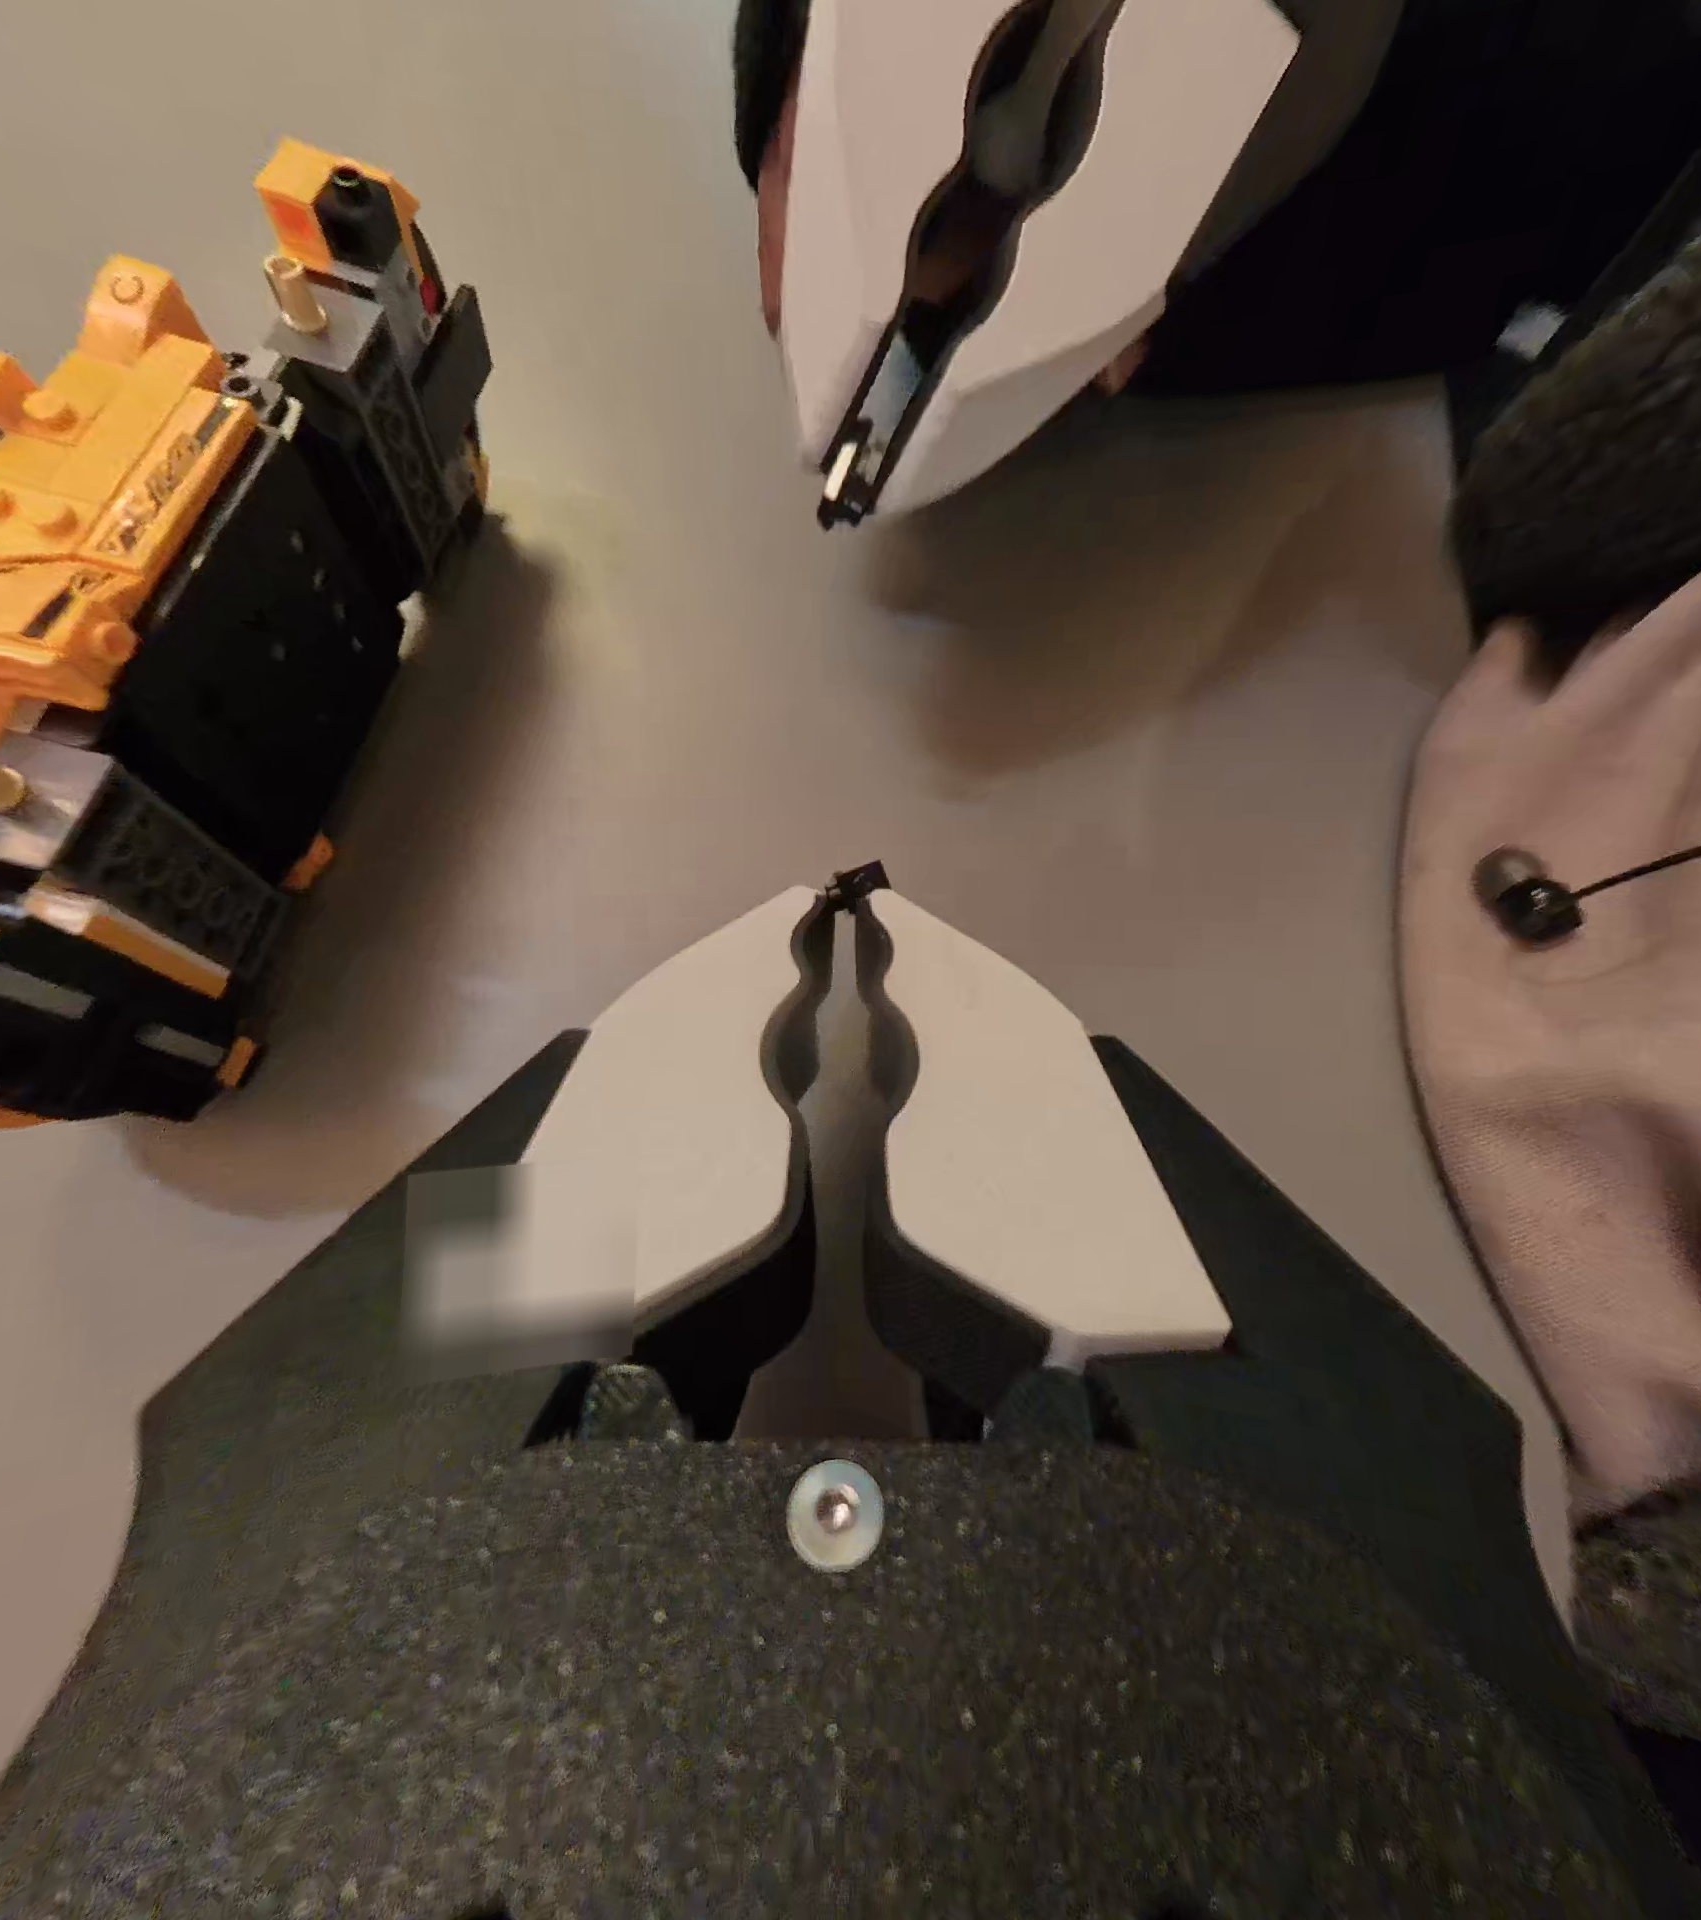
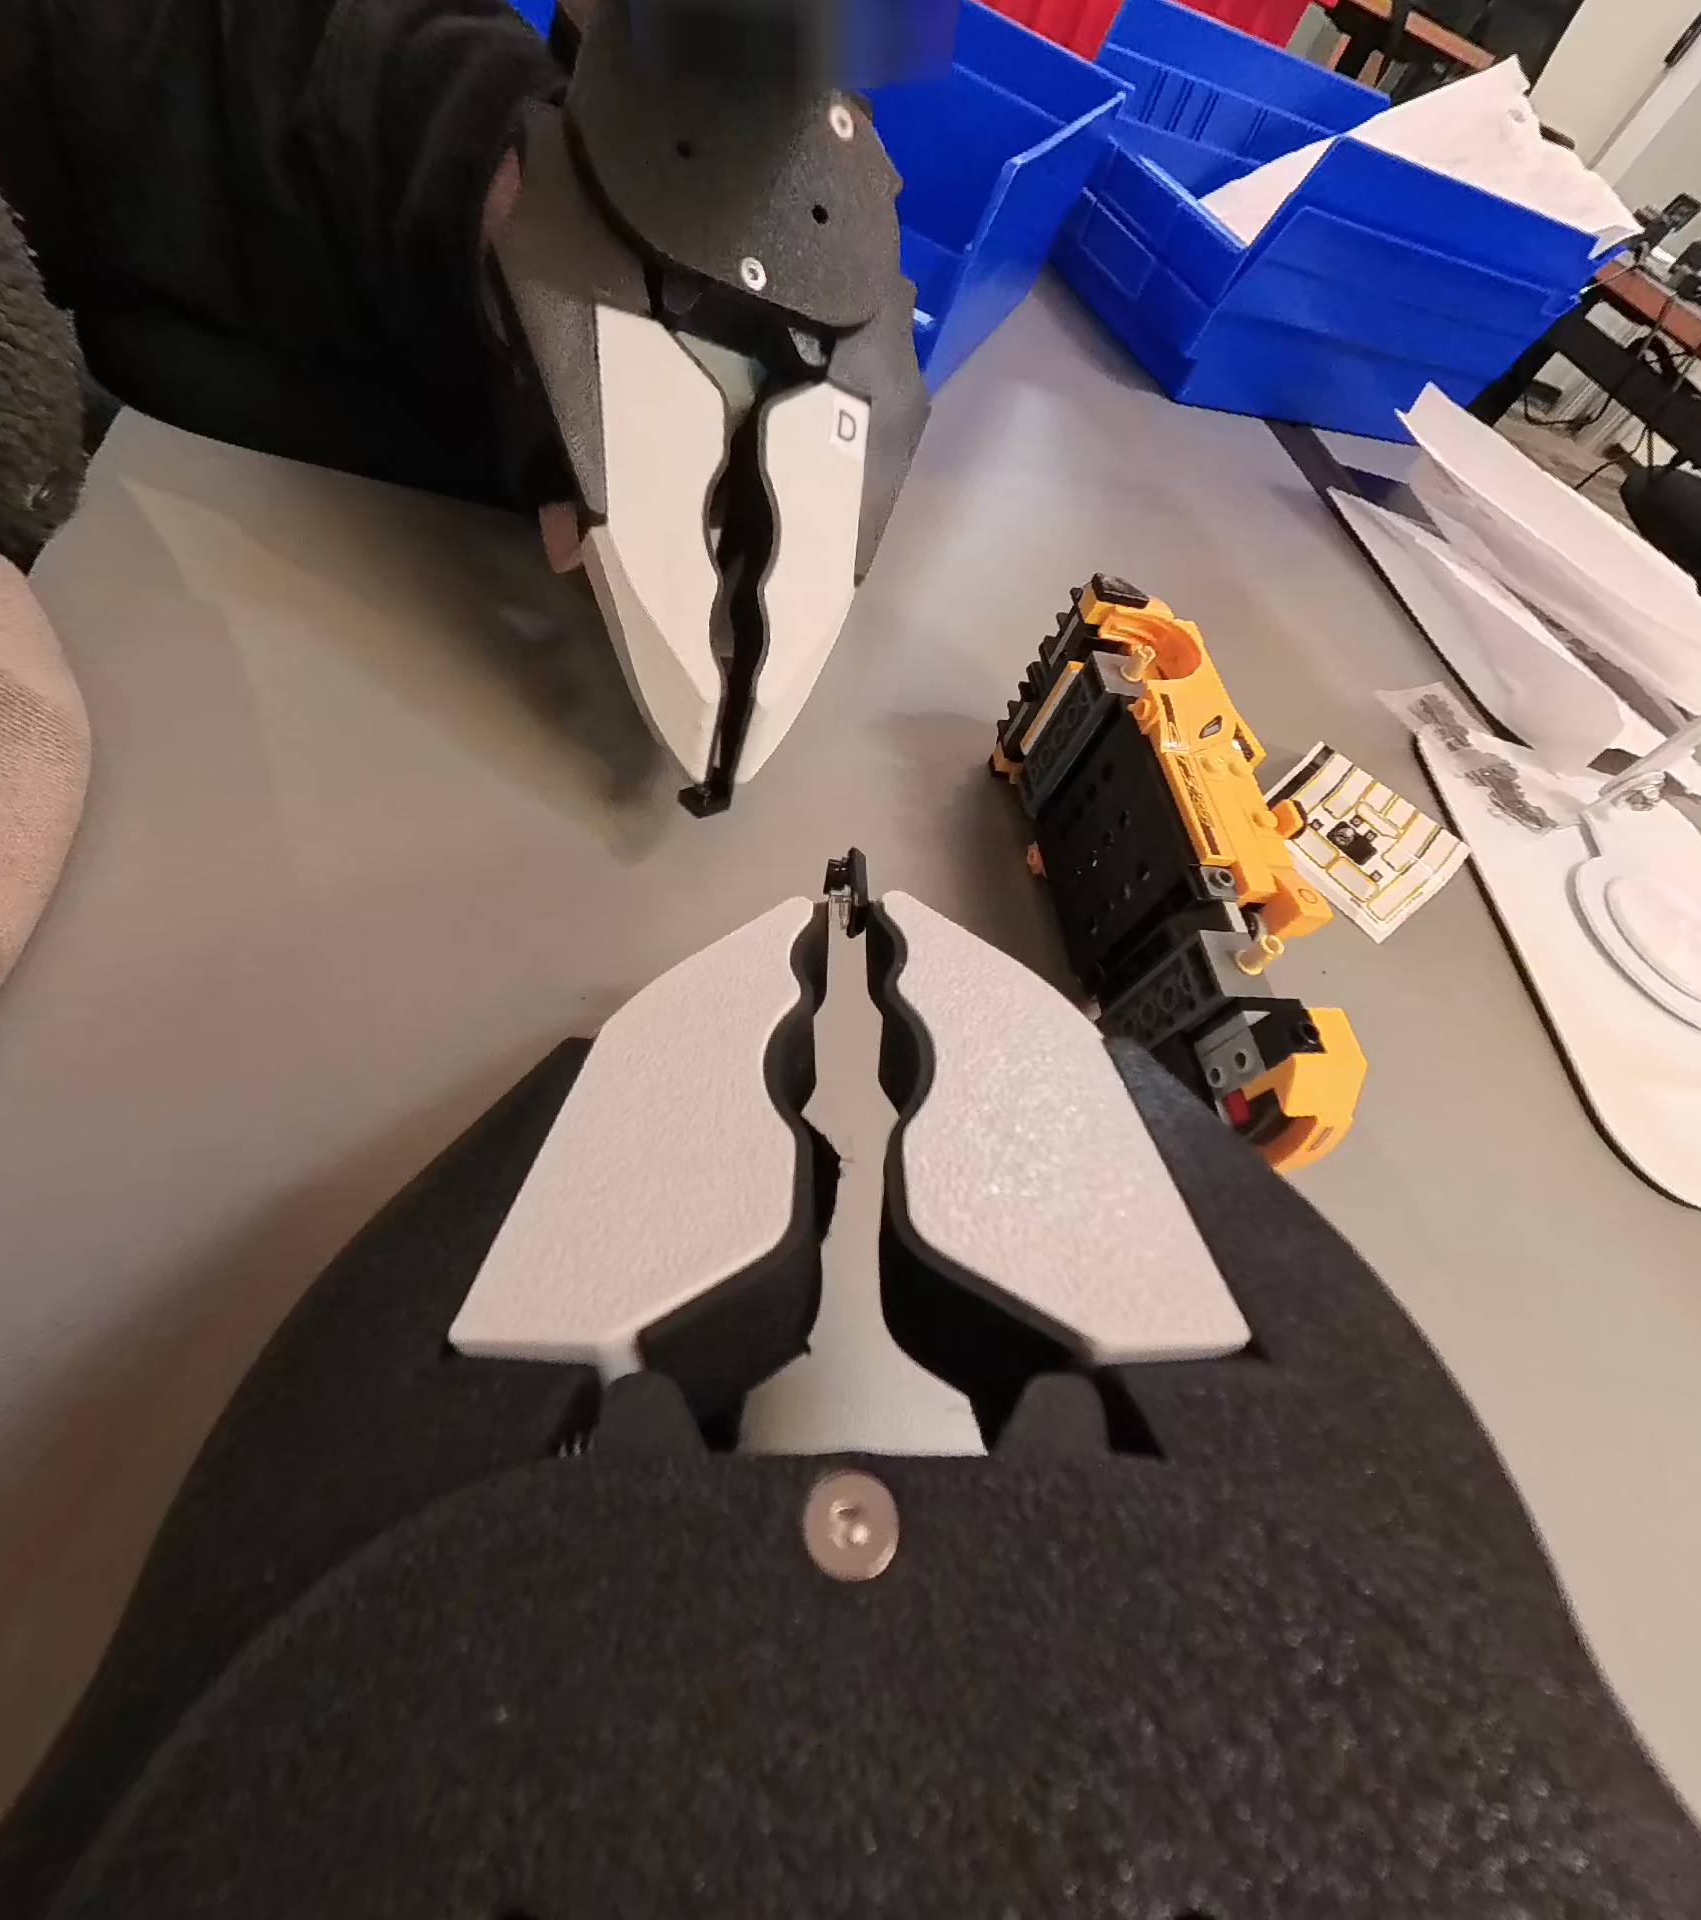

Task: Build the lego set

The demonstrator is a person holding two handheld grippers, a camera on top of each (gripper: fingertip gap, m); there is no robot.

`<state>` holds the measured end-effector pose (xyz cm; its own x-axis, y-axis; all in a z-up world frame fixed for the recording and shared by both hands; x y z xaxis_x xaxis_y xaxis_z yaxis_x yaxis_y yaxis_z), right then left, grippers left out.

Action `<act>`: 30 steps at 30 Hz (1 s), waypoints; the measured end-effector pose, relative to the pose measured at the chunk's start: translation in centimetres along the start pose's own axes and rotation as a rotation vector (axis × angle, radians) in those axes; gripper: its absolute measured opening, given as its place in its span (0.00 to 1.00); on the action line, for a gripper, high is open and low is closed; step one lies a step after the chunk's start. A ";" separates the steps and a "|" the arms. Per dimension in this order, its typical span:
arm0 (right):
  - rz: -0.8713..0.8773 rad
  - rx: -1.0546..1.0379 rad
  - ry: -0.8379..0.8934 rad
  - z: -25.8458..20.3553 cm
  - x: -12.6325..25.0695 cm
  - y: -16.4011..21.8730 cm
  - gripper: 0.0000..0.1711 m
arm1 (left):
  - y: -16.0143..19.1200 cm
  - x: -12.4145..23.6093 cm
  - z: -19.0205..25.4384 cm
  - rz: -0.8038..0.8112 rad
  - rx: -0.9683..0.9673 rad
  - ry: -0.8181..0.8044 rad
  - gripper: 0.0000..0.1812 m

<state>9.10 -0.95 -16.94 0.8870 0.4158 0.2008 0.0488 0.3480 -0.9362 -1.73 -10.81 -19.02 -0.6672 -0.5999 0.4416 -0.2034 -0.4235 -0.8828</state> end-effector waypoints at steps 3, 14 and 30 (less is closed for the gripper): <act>-0.003 -0.004 -0.004 0.0 -0.1 0.1 0.04 | 0.3 -0.8 0.0 -0.030 0.014 0.028 0.02; -0.098 -0.006 -0.090 -0.8 -0.4 1.5 0.04 | 0.7 -1.9 -0.2 -0.081 -0.174 -0.008 0.10; -0.122 -0.007 -0.109 -1.1 -0.5 1.9 0.04 | 0.8 -2.0 1.5 -0.126 -0.432 0.021 0.04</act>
Point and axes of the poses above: each gripper's, where its closed fingertips meet, x back along the fingers, y out of its underside, z = x × y across the jaws, the point moved 6 cm from there along x, back along the fingers, and after that the axes turned 12 degrees about z, right-handed, at the moved point
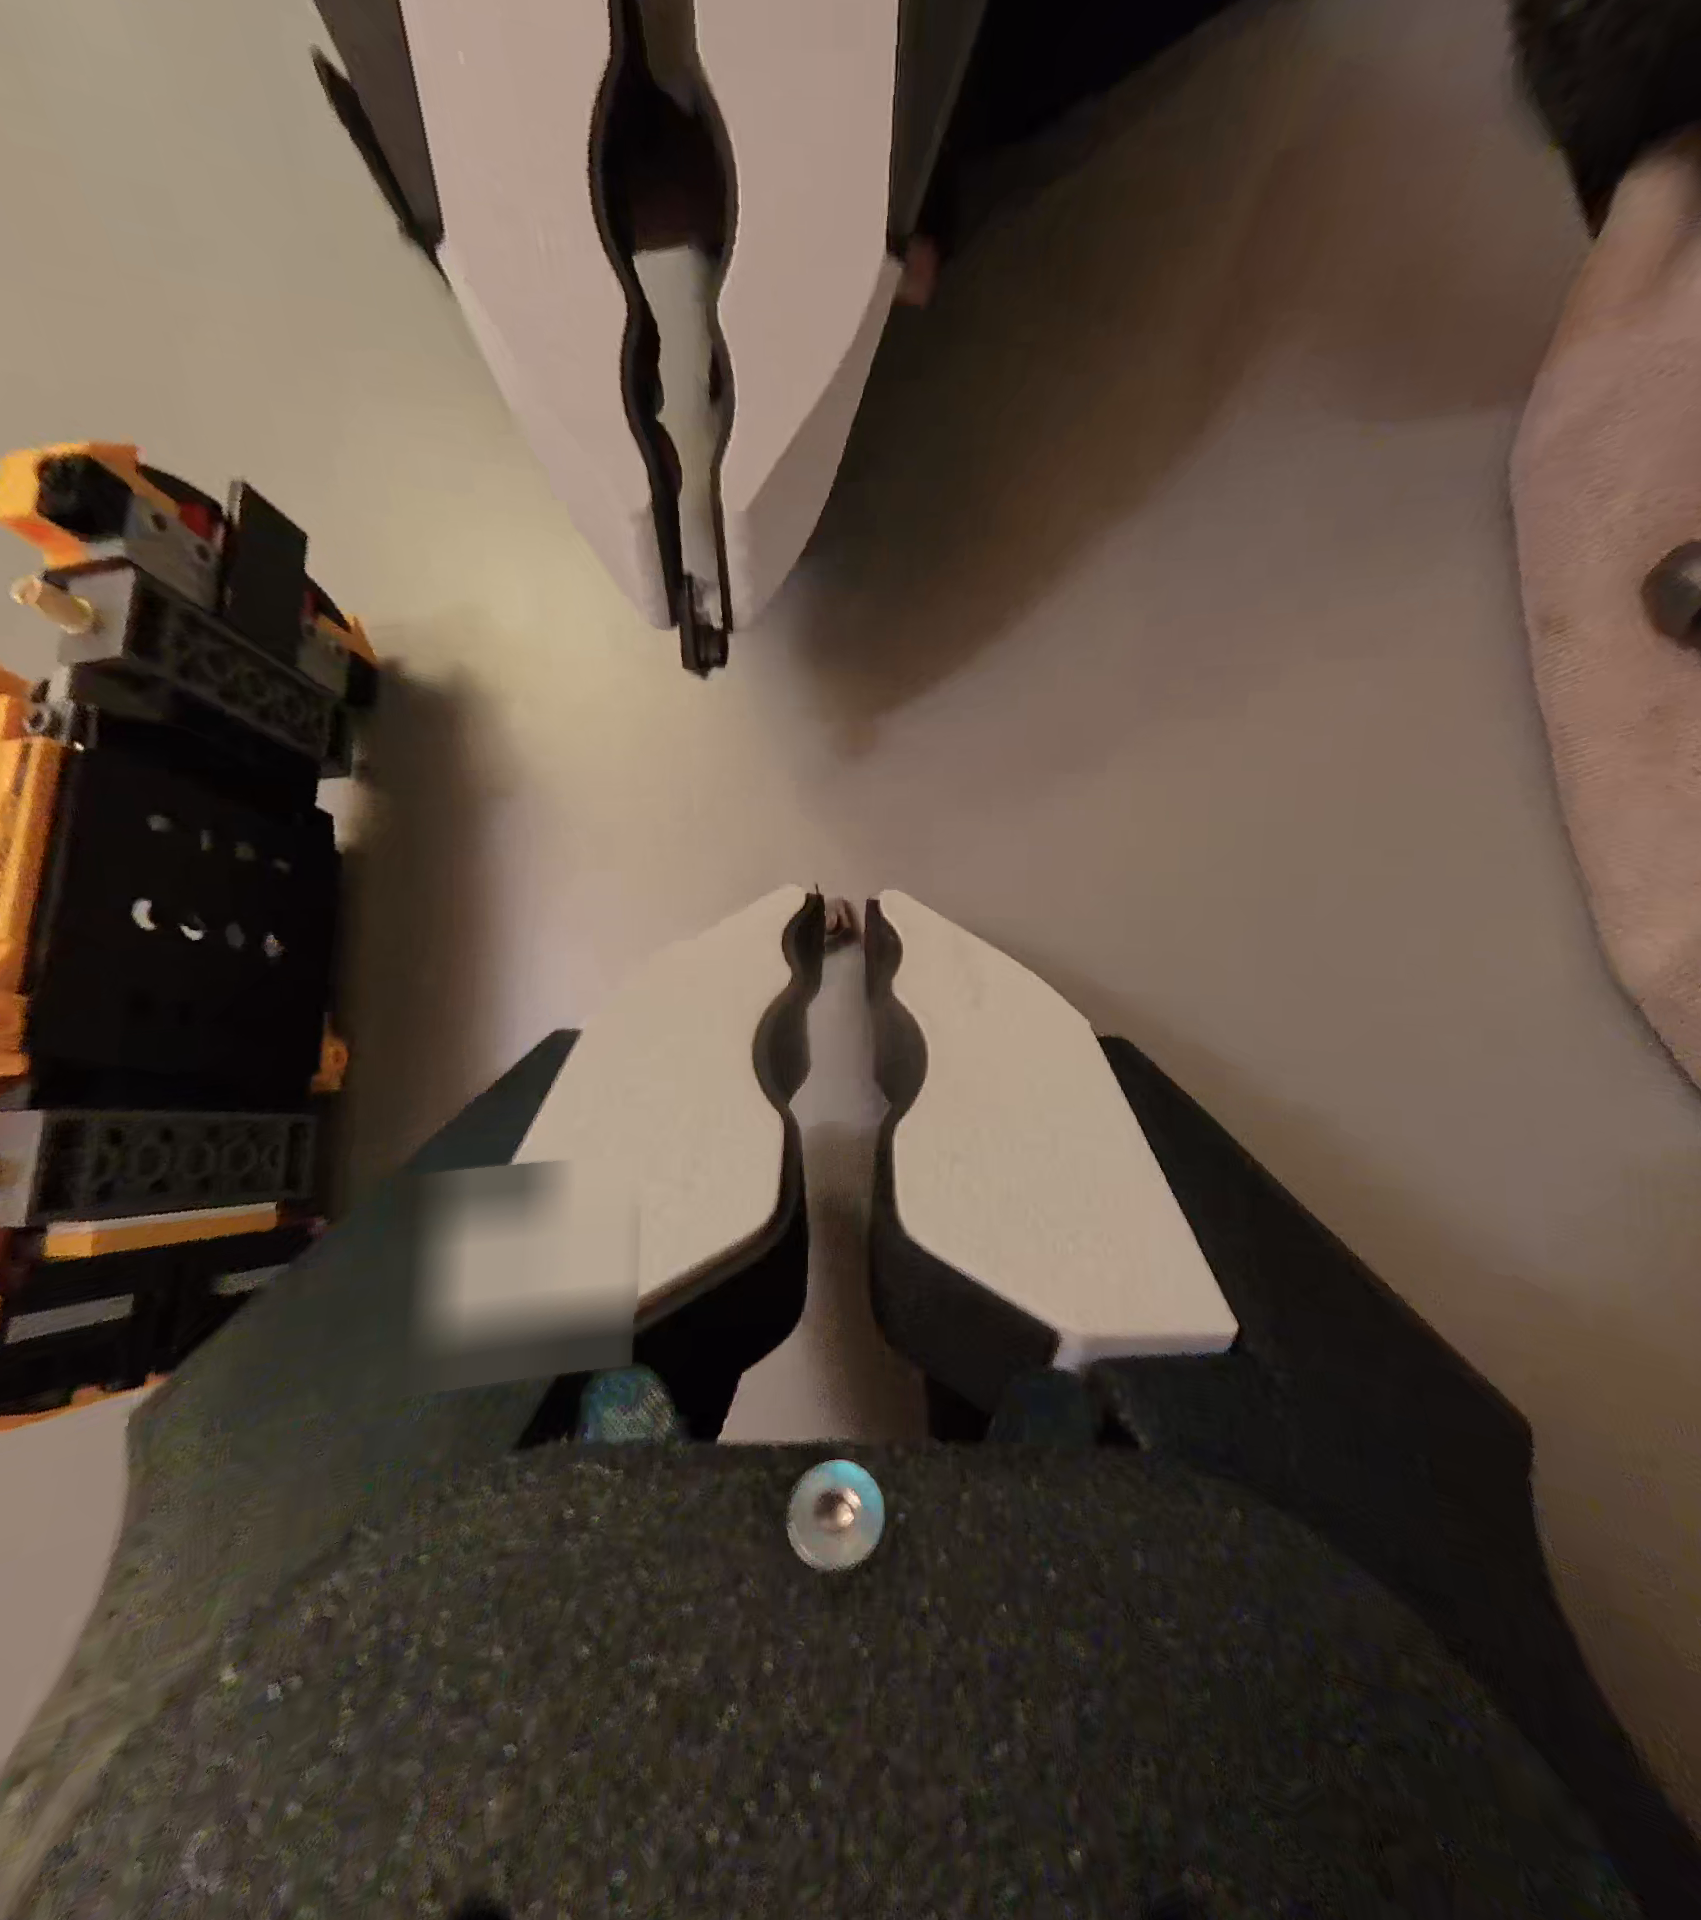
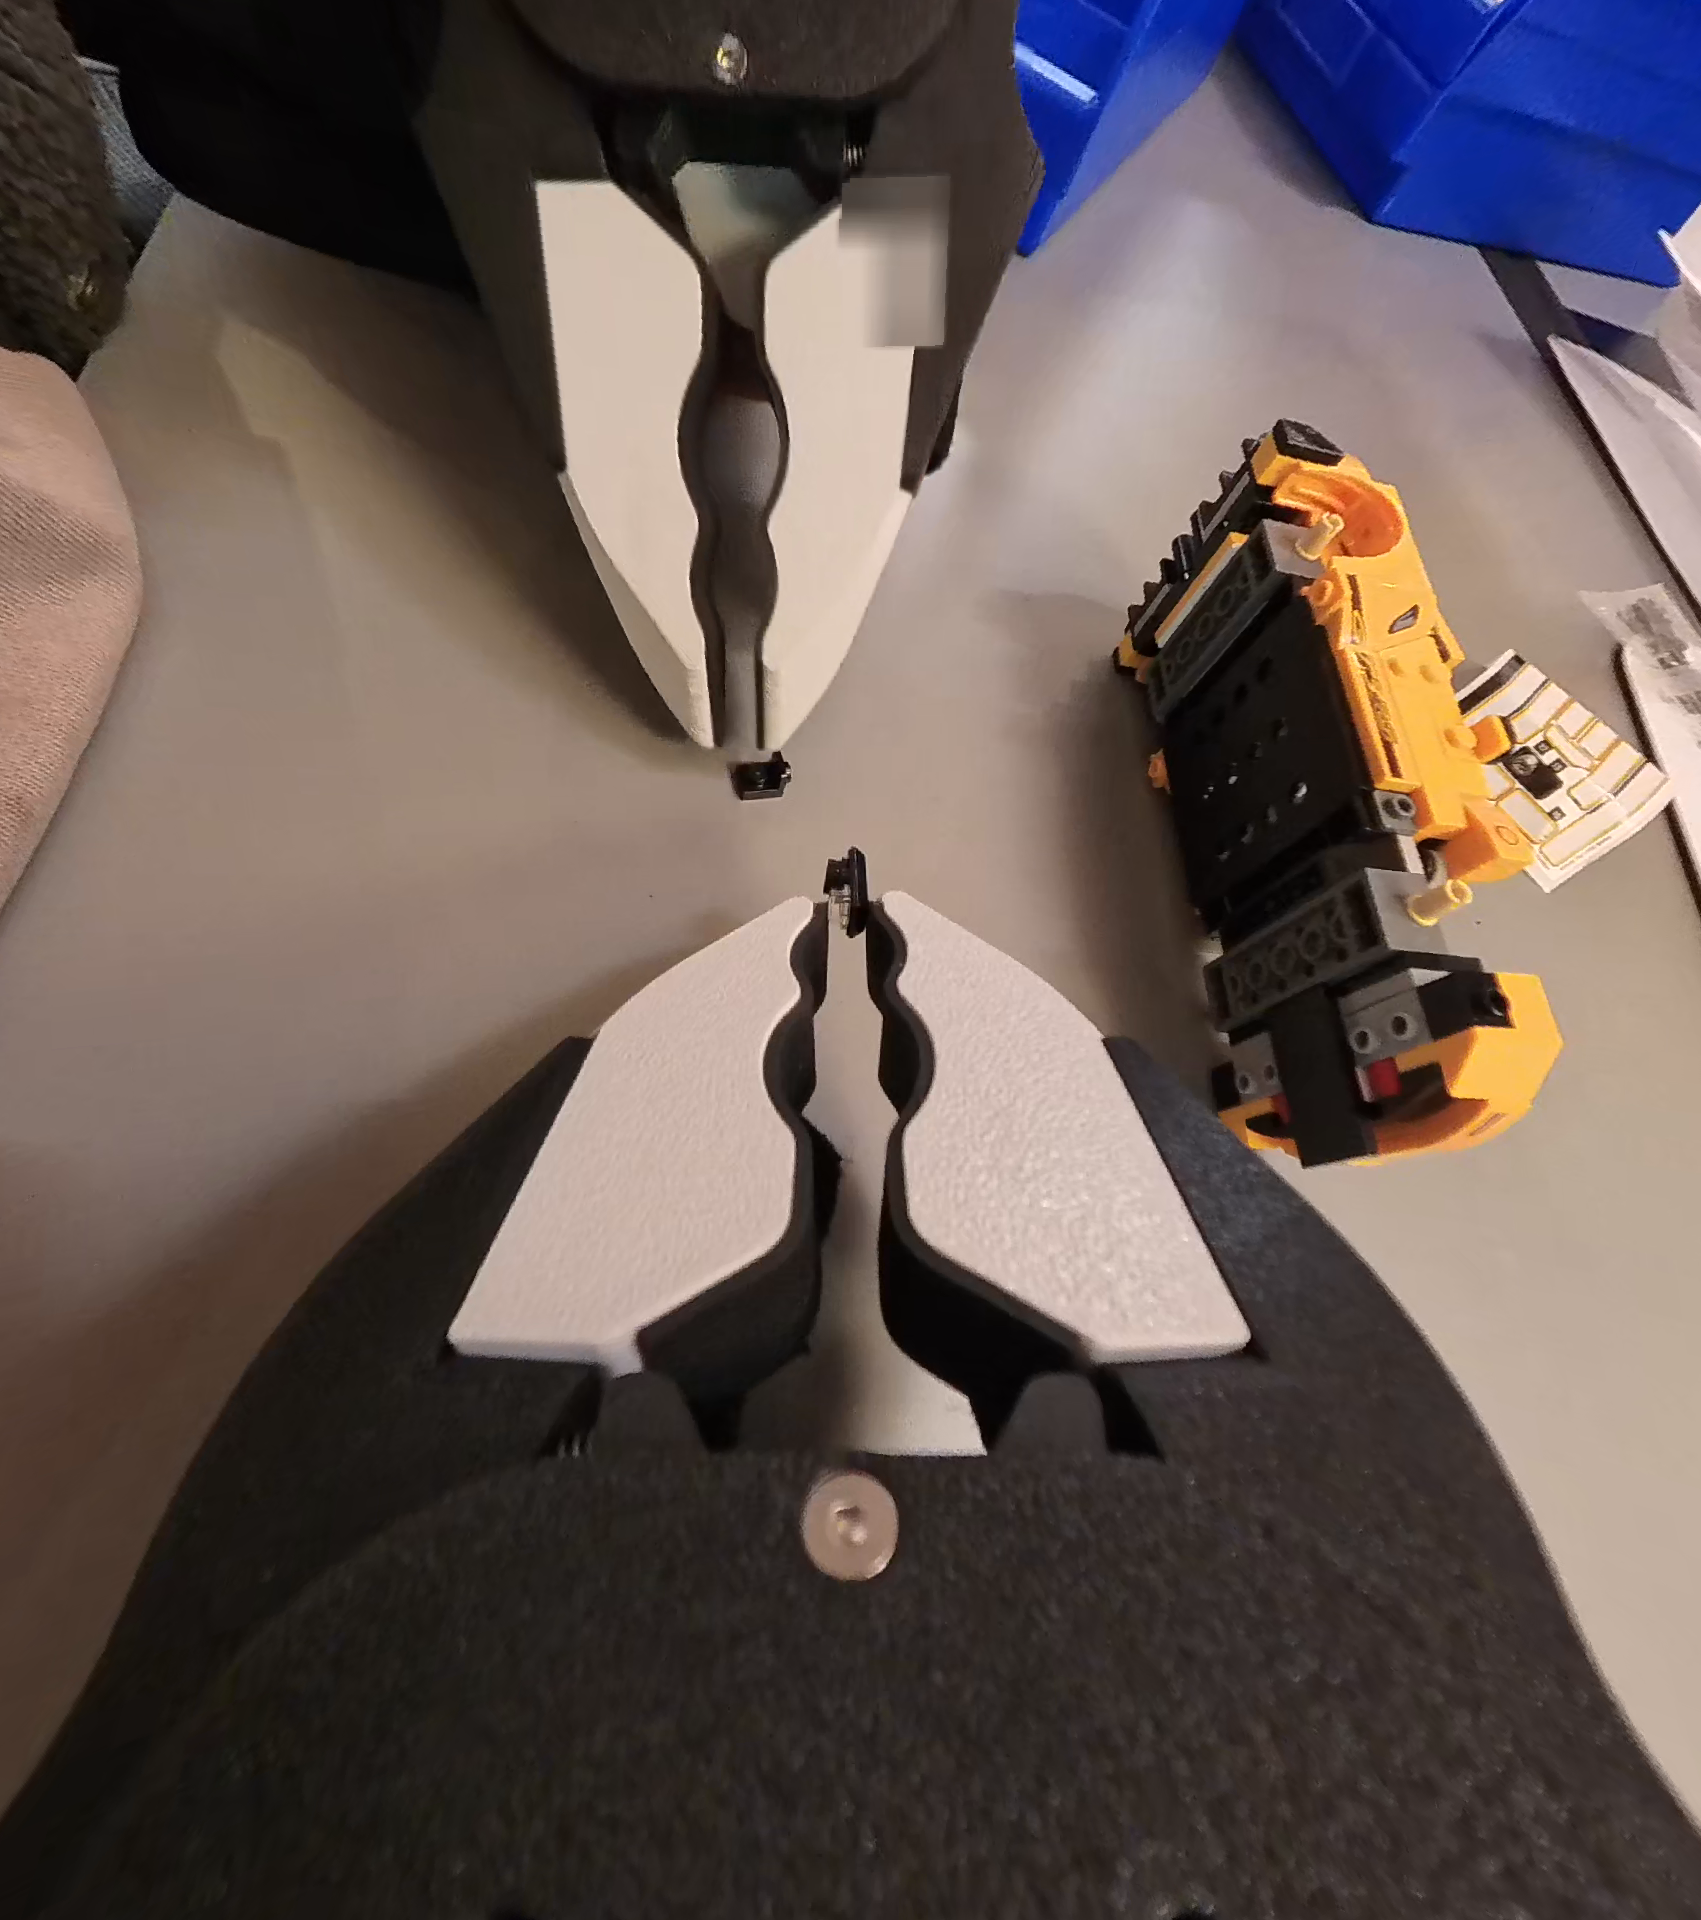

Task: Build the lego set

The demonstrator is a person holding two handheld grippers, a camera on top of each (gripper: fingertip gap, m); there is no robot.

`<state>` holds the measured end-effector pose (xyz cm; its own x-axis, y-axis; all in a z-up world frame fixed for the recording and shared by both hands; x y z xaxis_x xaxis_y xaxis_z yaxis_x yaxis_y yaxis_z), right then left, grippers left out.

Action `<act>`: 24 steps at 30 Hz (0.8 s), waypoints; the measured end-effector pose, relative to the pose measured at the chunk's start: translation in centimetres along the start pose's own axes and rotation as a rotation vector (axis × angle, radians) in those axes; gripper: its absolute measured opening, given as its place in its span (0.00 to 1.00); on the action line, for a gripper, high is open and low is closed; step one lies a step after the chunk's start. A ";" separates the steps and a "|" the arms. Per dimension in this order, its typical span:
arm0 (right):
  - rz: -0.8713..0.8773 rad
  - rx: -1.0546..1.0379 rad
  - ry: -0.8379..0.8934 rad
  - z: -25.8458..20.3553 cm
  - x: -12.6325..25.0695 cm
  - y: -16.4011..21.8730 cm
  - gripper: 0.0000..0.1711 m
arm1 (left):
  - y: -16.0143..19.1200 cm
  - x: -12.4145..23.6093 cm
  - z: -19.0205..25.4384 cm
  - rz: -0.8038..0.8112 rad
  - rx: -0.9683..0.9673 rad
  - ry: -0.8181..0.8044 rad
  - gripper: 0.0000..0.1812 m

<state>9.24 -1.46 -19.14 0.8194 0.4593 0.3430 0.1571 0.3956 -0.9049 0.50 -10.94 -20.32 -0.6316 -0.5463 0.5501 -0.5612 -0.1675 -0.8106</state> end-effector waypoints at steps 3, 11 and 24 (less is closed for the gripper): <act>-0.002 0.002 -0.001 -0.1 0.0 0.0 0.04 | 0.3 -0.2 -0.2 -0.026 0.007 -0.010 0.05; -0.004 -0.014 0.002 0.0 0.0 0.1 0.04 | 0.4 -0.5 -0.4 -0.059 0.015 -0.010 0.06; 0.008 -0.014 0.008 -0.1 0.4 -0.2 0.04 | 0.3 -0.6 -0.7 -0.064 0.054 -0.003 0.02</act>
Point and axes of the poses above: each gripper's, where its closed fingertips meet, x back along the fingers, y out of its underside, z = x × y across the jaws, the point moved 6 cm from there along x, back along the fingers, and after that the axes turned 12 degrees about z, right-handed, at the moved point
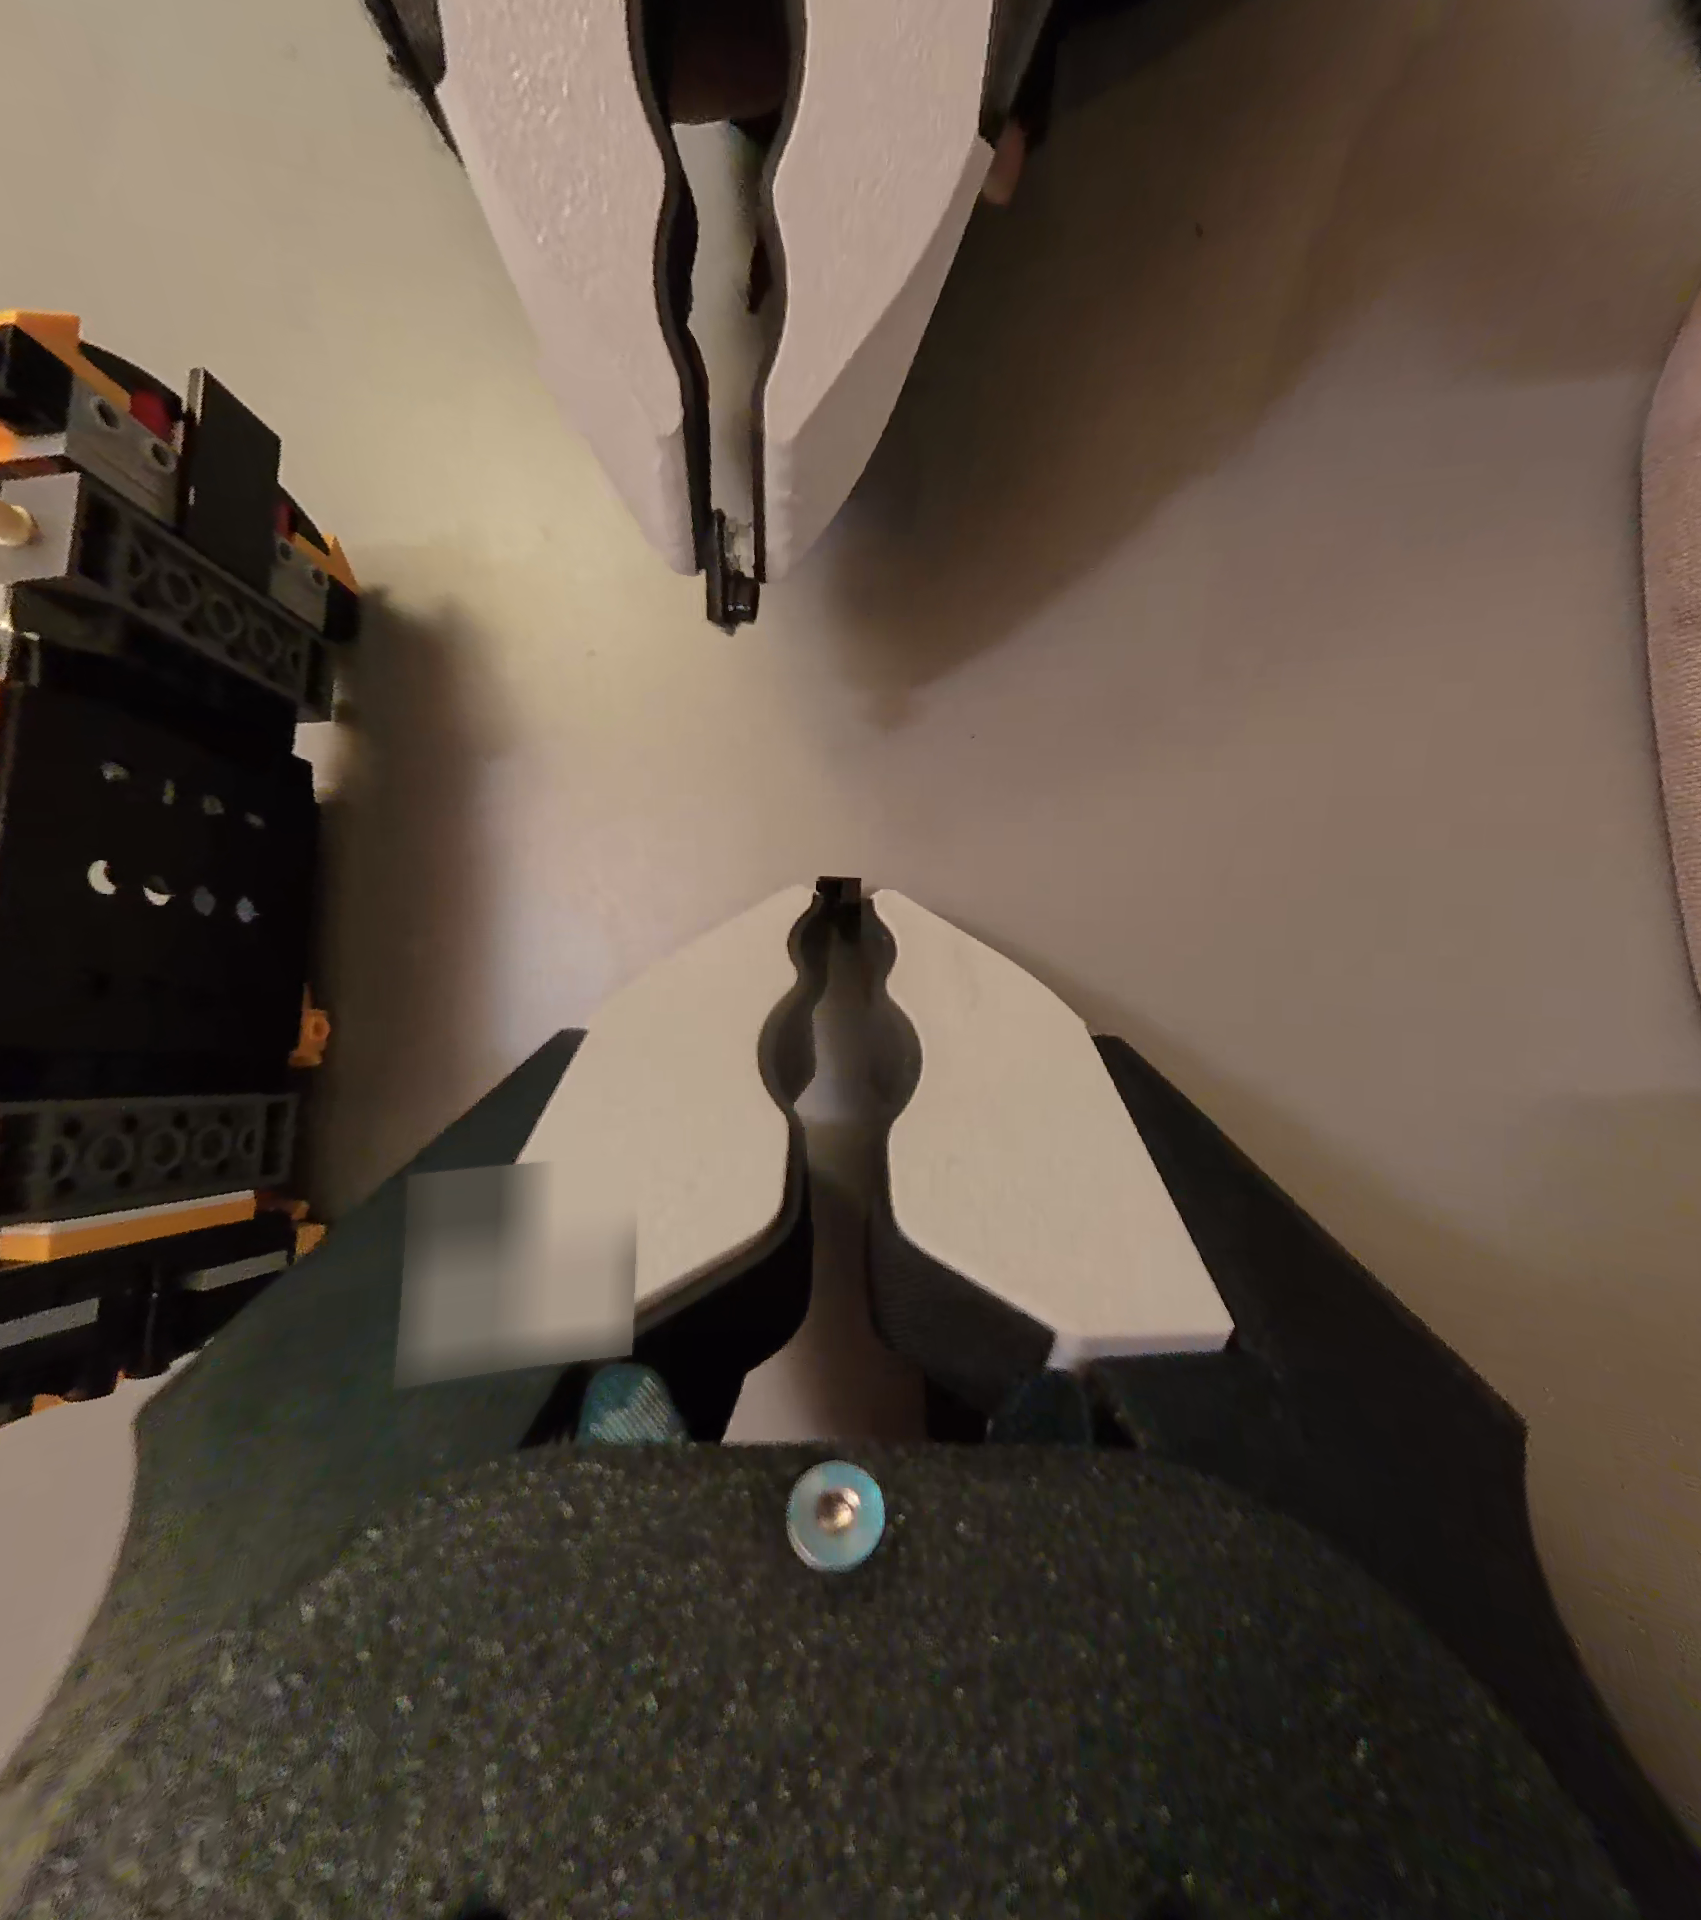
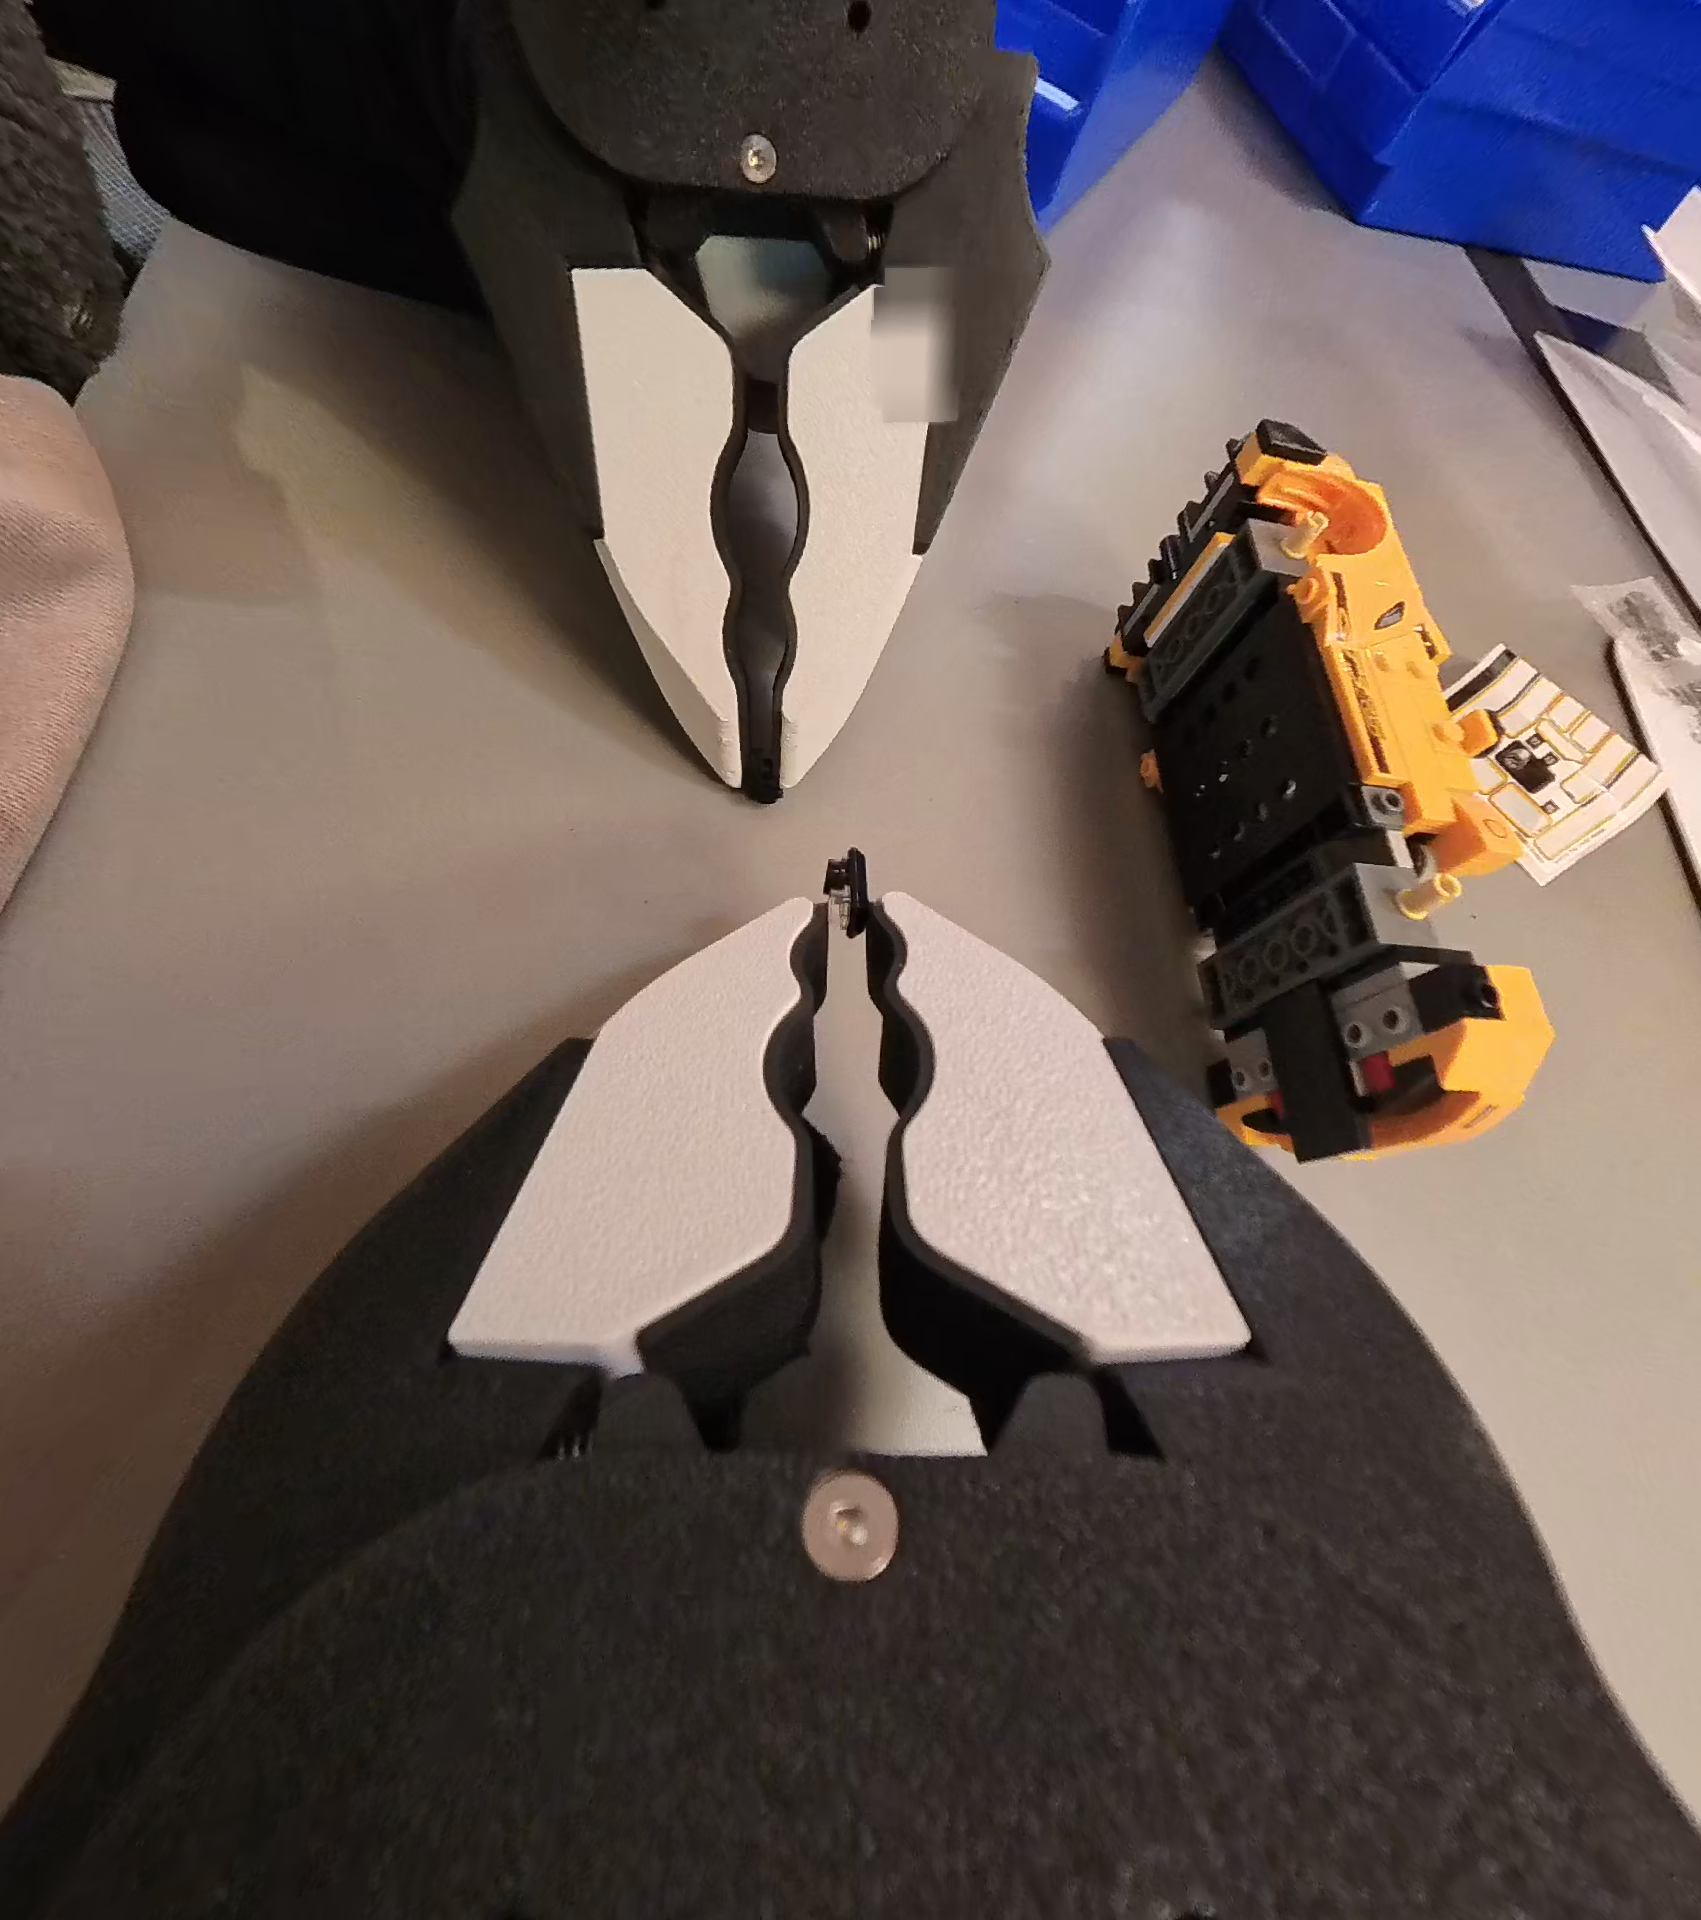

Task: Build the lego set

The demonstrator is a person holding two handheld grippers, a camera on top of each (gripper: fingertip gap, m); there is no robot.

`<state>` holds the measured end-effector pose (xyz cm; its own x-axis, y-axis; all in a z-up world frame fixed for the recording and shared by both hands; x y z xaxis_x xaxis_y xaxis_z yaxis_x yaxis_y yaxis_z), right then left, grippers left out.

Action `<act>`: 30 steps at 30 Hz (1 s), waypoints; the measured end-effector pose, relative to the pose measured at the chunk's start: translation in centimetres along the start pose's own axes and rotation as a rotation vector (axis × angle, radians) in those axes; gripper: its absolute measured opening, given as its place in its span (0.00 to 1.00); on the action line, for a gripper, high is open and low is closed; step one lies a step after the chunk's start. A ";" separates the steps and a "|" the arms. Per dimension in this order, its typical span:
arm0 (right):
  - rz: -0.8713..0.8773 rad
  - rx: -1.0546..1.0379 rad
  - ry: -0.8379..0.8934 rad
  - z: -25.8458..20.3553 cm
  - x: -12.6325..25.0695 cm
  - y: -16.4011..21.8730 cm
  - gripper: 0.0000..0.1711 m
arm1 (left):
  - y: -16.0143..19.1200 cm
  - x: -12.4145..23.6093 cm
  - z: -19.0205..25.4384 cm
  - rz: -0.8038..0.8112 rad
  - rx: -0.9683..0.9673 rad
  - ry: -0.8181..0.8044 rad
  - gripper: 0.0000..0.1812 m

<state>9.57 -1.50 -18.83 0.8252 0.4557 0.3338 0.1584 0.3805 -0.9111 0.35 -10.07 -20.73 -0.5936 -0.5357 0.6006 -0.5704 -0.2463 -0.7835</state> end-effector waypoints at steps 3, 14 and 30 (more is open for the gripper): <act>0.004 0.000 0.001 0.0 0.1 -0.1 0.04 | 0.0 0.1 -0.1 0.013 0.031 0.002 0.02; 0.059 -0.019 0.034 0.4 0.7 -0.7 0.04 | -1.6 1.9 -1.7 0.258 0.220 -0.049 0.03; 0.083 -0.041 -0.019 -0.4 0.6 -1.0 0.04 | -1.0 1.0 -0.6 0.178 0.136 -0.022 0.03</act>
Point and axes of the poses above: each gripper's, where its closed fingertips meet, x back along the fingers, y out of its underside, z = x × y across the jaws, the point moved 6 cm from there along x, back along the fingers, and after that the axes turned 12 degrees about z, right-handed, at the moved point
